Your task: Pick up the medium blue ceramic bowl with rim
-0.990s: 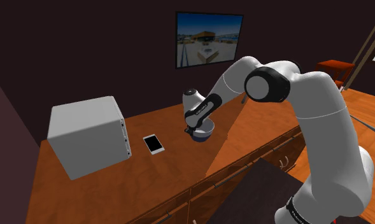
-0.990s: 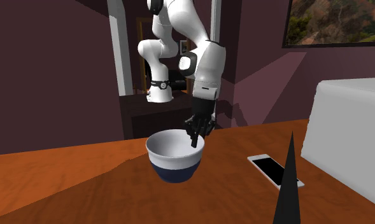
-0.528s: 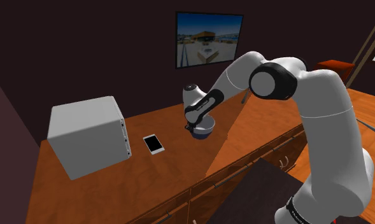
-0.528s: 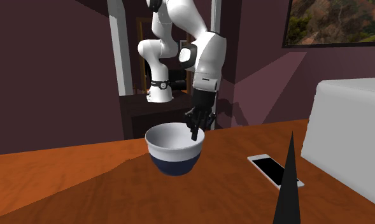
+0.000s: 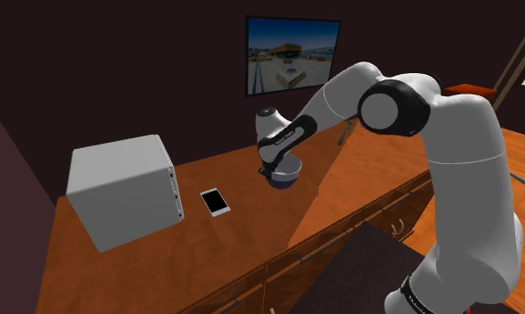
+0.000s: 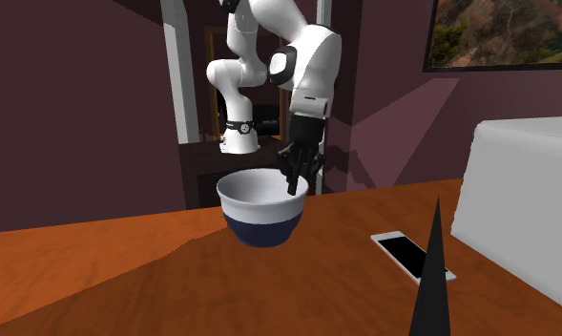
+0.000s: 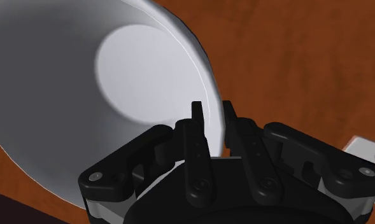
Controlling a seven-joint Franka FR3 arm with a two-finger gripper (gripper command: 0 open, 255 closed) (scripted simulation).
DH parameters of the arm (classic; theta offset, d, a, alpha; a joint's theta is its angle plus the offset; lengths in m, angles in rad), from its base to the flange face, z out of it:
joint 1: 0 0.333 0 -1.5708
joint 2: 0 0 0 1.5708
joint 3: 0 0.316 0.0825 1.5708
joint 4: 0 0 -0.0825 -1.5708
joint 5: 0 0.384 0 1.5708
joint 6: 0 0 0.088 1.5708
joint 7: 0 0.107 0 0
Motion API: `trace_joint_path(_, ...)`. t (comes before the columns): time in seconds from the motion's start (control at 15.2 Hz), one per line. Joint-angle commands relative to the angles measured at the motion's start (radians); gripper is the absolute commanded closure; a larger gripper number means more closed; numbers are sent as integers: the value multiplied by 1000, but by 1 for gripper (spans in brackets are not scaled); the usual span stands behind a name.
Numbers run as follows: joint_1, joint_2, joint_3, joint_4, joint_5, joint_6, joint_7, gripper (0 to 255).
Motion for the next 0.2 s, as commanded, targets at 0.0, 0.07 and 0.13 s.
trace_joint_path(0.0,-2,-22,2,-2,3,-18,-7,255)
trace_joint_path(0.07,-2,-24,2,-3,4,-20,-8,255)
trace_joint_path(0.13,-2,-24,2,-2,4,-20,-8,255)
